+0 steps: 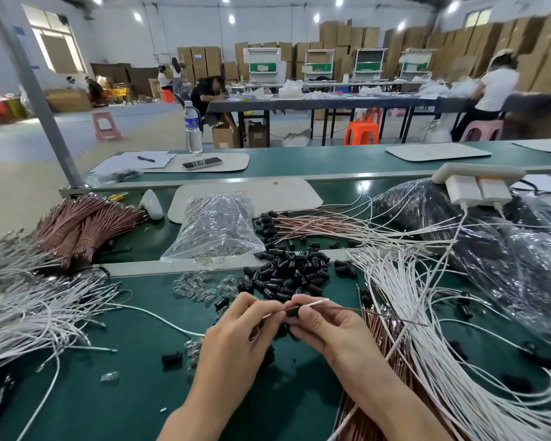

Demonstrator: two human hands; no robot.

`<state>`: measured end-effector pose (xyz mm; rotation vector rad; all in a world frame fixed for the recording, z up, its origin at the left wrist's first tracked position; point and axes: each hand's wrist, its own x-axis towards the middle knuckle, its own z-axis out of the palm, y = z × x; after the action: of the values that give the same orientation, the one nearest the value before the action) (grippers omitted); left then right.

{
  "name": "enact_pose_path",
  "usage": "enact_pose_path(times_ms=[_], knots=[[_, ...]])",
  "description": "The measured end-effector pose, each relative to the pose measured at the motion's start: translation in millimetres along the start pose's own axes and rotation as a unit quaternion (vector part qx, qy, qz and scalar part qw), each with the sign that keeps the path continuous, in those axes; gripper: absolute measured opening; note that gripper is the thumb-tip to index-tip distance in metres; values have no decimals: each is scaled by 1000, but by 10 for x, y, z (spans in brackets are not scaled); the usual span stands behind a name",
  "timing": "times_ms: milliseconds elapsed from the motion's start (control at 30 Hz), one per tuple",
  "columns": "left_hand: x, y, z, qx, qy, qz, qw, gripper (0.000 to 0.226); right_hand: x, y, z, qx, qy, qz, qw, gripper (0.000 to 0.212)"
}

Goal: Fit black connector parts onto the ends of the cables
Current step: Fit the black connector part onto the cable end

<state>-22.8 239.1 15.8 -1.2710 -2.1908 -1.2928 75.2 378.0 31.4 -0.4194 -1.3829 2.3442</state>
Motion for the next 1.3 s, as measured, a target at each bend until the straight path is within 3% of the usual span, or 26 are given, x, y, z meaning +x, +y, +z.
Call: enact_pose_path(times_ms=[300, 467, 700, 867, 1067, 1300], knots=[[-9, -5, 0, 28, -17, 7, 999, 35, -8, -20, 4, -50, 47, -10, 998, 25], [4, -4, -1, 30, -21, 10, 999, 30, -23, -21, 6, -72, 43, -9, 996, 19], [-18, -16, 26, 19, -47, 4, 999, 23, -28, -8, -7, -108, 38, -25, 993, 27], [-28, -21, 24, 6, -38, 1, 999, 20, 1, -61, -75, -52, 69, -42, 995, 30], [-20, -35, -57, 22, -19, 12, 1000, 25, 21, -246, -251, 57, 114, -74, 989, 6], [1, -136, -271, 96, 40, 39, 994, 22, -3, -447, -483, 154, 174, -121, 965, 9]])
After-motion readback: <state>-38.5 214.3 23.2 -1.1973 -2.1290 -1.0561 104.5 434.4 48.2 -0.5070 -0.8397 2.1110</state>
